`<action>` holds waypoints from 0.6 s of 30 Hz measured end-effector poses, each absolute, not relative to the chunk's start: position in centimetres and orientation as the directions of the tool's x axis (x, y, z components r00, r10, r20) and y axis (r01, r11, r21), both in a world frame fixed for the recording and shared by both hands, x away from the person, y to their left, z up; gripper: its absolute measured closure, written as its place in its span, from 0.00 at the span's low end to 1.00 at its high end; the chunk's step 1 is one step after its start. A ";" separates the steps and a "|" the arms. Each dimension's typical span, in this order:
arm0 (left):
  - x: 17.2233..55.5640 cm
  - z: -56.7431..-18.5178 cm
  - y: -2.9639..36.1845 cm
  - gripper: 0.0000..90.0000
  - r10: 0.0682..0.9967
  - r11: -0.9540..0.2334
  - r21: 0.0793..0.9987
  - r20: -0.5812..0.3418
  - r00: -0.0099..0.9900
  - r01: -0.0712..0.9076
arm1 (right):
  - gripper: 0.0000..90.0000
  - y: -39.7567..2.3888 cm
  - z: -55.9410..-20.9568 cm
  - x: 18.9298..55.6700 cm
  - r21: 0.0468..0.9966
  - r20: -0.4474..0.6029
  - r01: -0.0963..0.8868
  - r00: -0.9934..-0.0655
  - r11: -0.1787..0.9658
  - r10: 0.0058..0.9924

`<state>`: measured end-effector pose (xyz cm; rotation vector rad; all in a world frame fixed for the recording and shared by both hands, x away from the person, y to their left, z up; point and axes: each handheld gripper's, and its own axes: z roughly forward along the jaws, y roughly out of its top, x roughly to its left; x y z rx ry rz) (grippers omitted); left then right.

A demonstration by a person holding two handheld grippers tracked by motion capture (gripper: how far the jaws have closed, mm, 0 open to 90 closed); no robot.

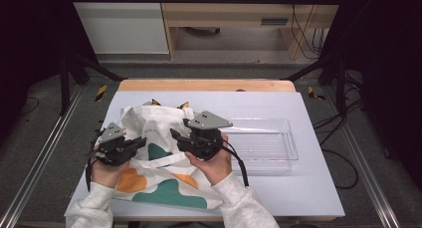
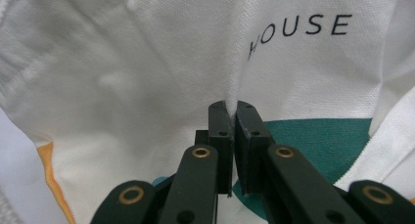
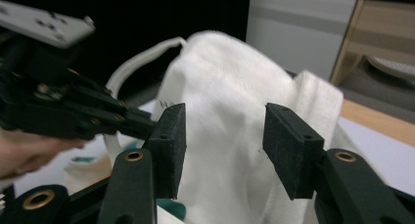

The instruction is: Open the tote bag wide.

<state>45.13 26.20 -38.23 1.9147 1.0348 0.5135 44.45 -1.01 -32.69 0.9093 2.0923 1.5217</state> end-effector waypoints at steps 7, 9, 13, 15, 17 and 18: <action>44.7 -38.3 26.4 0.96 0.817 -0.268 0.844 -0.056 0.573 0.464 | 0.60 -1.4 -35.4 45.5 0.905 0.075 0.356 -0.675 0.235 0.734; 44.7 -38.5 26.5 0.96 0.817 -0.270 0.841 -0.056 0.574 0.468 | 0.64 -1.4 -35.6 45.6 0.901 0.080 0.364 -0.675 0.236 0.734; 44.7 -38.7 26.5 0.94 0.817 -0.260 0.842 -0.070 0.573 0.473 | 0.82 -1.1 -36.0 45.8 0.892 0.073 0.369 -0.685 0.259 0.725; 44.7 -38.6 26.6 0.92 0.817 -0.258 0.844 -0.069 0.572 0.471 | 0.92 -1.1 -36.0 45.9 0.887 0.089 0.383 -0.689 0.257 0.719; 44.7 -38.5 26.5 0.90 0.817 -0.259 0.846 -0.065 0.573 0.466 | 0.97 -1.0 -36.1 45.9 0.887 0.082 0.382 -0.684 0.261 0.724; 44.7 -38.4 26.5 0.78 0.823 -0.250 0.853 -0.062 0.564 0.458 | 0.98 -1.0 -36.1 45.8 0.888 0.082 0.380 -0.686 0.259 0.723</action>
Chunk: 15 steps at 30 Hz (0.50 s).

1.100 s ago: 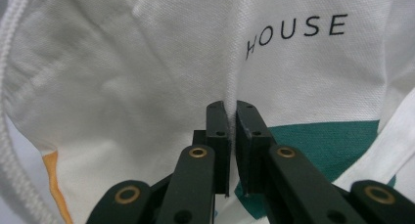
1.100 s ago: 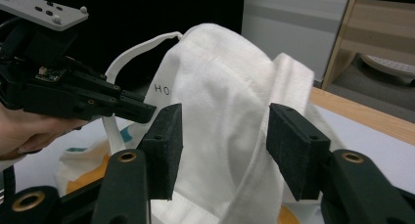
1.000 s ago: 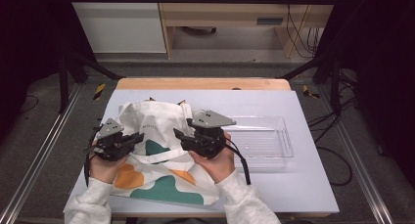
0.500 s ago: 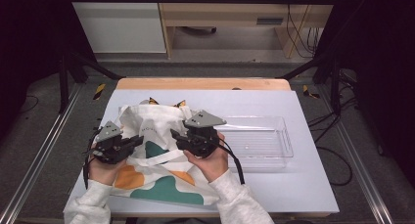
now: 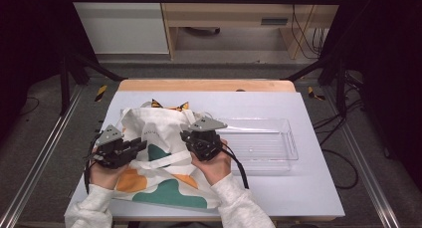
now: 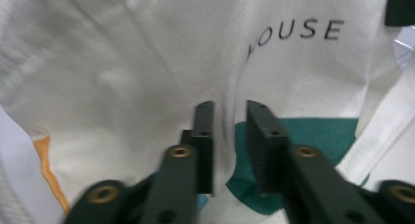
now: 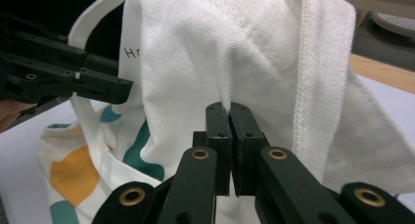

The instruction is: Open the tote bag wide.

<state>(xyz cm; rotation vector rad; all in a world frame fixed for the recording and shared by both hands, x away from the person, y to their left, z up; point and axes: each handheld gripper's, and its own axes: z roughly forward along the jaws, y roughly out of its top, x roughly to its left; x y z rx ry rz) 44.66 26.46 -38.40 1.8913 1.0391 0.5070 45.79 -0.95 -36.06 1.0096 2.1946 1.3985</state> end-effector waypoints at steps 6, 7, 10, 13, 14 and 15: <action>44.4 -37.7 26.4 0.65 0.824 -0.216 0.879 -0.070 0.562 0.425 | 0.99 -1.1 -36.1 45.1 0.890 0.092 0.375 -0.705 0.260 0.703; 44.2 -37.7 26.4 0.68 0.822 -0.215 0.878 -0.073 0.564 0.427 | 0.99 -1.1 -36.6 44.5 0.894 0.095 0.367 -0.715 0.257 0.692; 44.1 -38.0 26.4 0.84 0.808 -0.227 0.864 -0.091 0.582 0.450 | 0.99 -1.1 -37.3 43.8 0.897 0.106 0.365 -0.725 0.250 0.680; 44.1 -38.4 26.3 0.91 0.803 -0.245 0.855 -0.086 0.590 0.458 | 0.99 -1.1 -37.8 43.3 0.897 0.114 0.367 -0.729 0.245 0.675; 44.0 -38.5 26.2 0.93 0.801 -0.251 0.853 -0.083 0.593 0.458 | 0.99 -1.1 -38.1 43.2 0.898 0.118 0.368 -0.730 0.242 0.673; 43.9 -38.6 26.2 0.95 0.799 -0.256 0.853 -0.078 0.597 0.454 | 0.99 -1.2 -38.3 43.0 0.897 0.123 0.372 -0.730 0.240 0.672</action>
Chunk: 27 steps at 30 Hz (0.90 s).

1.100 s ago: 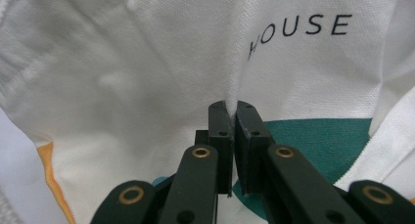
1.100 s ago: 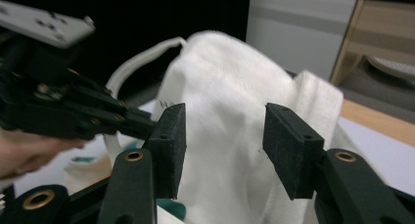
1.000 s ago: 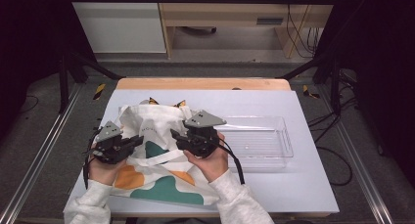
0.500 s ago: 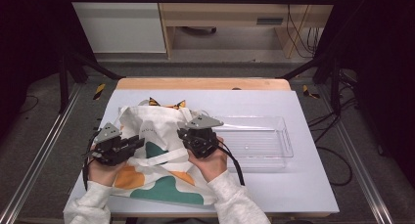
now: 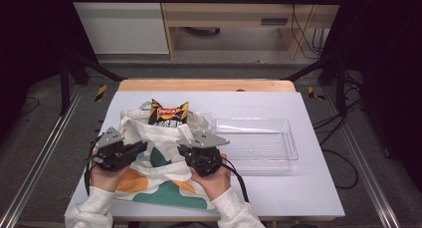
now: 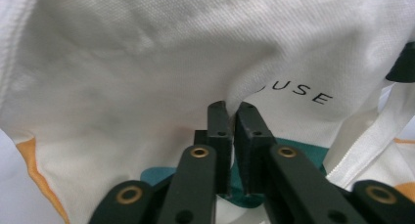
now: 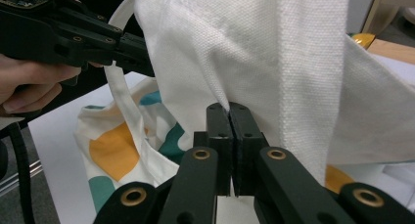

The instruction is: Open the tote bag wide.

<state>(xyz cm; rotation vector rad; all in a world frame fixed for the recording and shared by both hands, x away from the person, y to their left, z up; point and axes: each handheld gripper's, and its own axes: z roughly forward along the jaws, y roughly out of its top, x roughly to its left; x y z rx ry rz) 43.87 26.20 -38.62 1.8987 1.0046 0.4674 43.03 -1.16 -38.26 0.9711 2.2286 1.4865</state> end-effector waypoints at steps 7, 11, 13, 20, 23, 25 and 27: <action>43.0 -39.0 26.1 0.98 0.796 -0.275 0.865 -0.040 0.604 0.420 | 0.98 -1.3 -38.7 42.6 0.899 0.134 0.374 -0.730 0.228 0.670; 42.5 -39.1 26.3 0.99 0.794 -0.277 0.867 -0.036 0.607 0.415 | 0.90 -1.3 -38.7 42.5 0.898 0.131 0.373 -0.734 0.234 0.666; 42.1 -39.4 26.5 0.99 0.794 -0.280 0.867 -0.032 0.608 0.412 | 0.82 -1.3 -38.6 42.5 0.899 0.136 0.373 -0.737 0.230 0.662; 41.2 -40.1 26.7 0.99 0.786 -0.301 0.858 -0.024 0.618 0.416 | 0.67 -1.5 -36.5 41.6 0.930 0.133 0.316 -0.764 0.187 0.631; 41.0 -40.4 26.7 0.99 0.782 -0.312 0.852 -0.021 0.623 0.420 | 0.67 -1.5 -35.3 41.5 0.943 0.138 0.294 -0.770 0.155 0.623; 40.8 -40.6 26.6 0.99 0.780 -0.316 0.850 -0.019 0.625 0.420 | 0.68 -1.4 -34.6 41.6 0.949 0.136 0.283 -0.763 0.138 0.632; 40.7 -40.7 26.7 0.99 0.778 -0.324 0.847 -0.015 0.628 0.421 | 0.69 -1.4 -34.4 41.8 0.950 0.134 0.281 -0.758 0.135 0.638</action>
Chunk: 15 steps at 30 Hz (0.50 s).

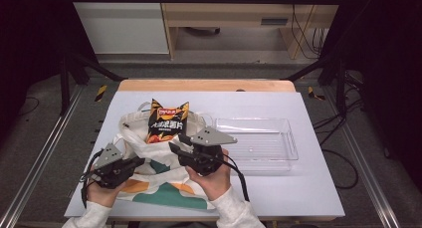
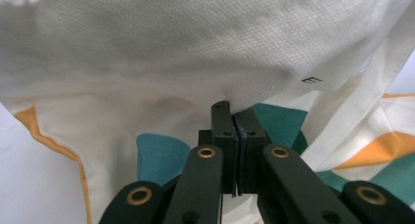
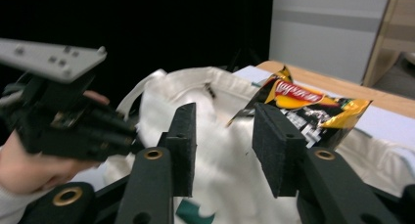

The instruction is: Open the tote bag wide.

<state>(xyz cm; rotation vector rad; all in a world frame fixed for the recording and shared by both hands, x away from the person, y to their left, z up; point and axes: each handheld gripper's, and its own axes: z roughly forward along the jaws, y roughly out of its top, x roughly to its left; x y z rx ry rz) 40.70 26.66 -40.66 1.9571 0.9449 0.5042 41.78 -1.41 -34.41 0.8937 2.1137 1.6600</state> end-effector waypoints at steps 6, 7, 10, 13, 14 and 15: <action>40.2 -41.3 26.6 0.99 0.772 -0.343 0.838 -0.004 0.635 0.423 | 0.86 -1.0 -34.7 43.4 0.942 0.151 0.313 -0.722 0.124 0.675; 40.2 -41.4 26.6 0.99 0.770 -0.350 0.836 -0.001 0.638 0.424 | 0.87 -1.0 -34.9 43.5 0.942 0.144 0.311 -0.720 0.130 0.678; 40.2 -41.6 26.5 0.99 0.766 -0.359 0.831 0.002 0.643 0.425 | 0.92 -0.8 -35.5 43.5 0.936 0.139 0.320 -0.717 0.145 0.683; 40.2 -41.8 26.4 0.98 0.762 -0.366 0.828 0.005 0.647 0.425 | 0.98 -0.5 -36.2 43.9 0.921 0.135 0.346 -0.713 0.178 0.688; 40.2 -41.8 26.4 0.96 0.762 -0.366 0.828 0.005 0.647 0.425 | 0.99 -0.5 -36.3 44.0 0.919 0.133 0.350 -0.712 0.184 0.689; 40.2 -41.8 26.5 0.96 0.764 -0.364 0.825 0.000 0.645 0.431 | 0.99 -0.5 -36.3 44.0 0.919 0.133 0.350 -0.712 0.184 0.689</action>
